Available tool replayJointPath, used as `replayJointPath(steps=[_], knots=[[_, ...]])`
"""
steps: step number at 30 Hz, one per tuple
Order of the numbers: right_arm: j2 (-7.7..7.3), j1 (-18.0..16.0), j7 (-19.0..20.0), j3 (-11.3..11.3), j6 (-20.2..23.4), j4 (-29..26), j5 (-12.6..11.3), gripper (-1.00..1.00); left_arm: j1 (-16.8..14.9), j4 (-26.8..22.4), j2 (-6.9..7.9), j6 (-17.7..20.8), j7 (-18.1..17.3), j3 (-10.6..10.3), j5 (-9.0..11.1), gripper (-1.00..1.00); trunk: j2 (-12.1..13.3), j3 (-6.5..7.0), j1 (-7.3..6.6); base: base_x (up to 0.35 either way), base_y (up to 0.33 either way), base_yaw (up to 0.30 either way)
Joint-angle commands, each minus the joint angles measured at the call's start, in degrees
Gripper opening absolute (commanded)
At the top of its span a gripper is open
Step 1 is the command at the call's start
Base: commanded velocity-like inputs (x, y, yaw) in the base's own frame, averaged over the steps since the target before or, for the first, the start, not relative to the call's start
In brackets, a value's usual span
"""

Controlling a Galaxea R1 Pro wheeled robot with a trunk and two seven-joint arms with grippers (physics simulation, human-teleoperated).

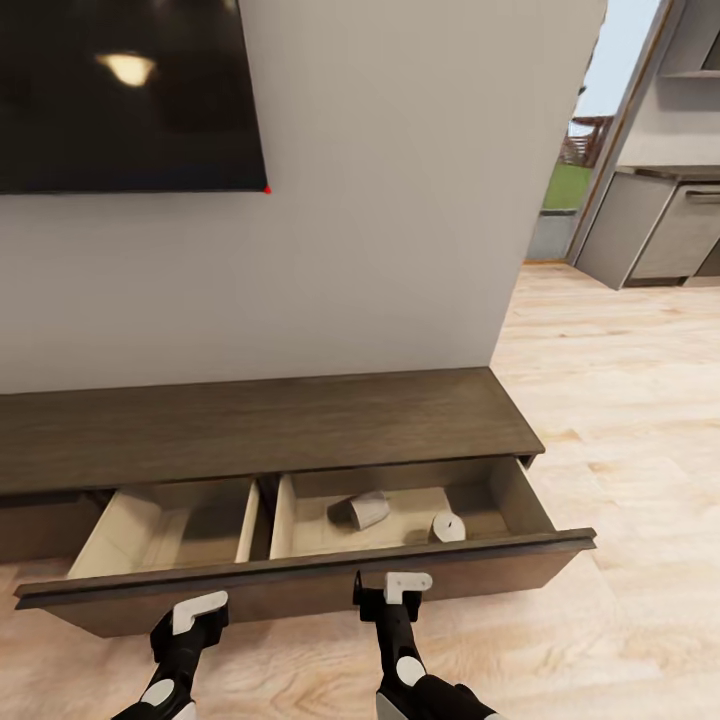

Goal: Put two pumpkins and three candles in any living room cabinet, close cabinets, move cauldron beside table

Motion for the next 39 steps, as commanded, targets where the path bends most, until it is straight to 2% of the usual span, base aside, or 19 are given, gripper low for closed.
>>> replayJointPath(steps=[1, 39], knots=[[0.00, -0.11, -0.42, 0.32, -0.49, 0.07, -0.77, 1.00, -0.07, -0.09, 0.07, -0.26, 0.40, -0.48, 0.41, 1.00, -0.02, -0.04, 0.01, 0.146, 0.000, 0.000], [0.00, -0.11, -0.42, 0.32, -0.49, 0.07, -0.77, 1.00, -0.06, -0.09, 0.07, -0.31, 0.40, -0.45, 0.38, 1.00, -0.02, -0.04, 0.01, 0.178, 0.000, 0.000]])
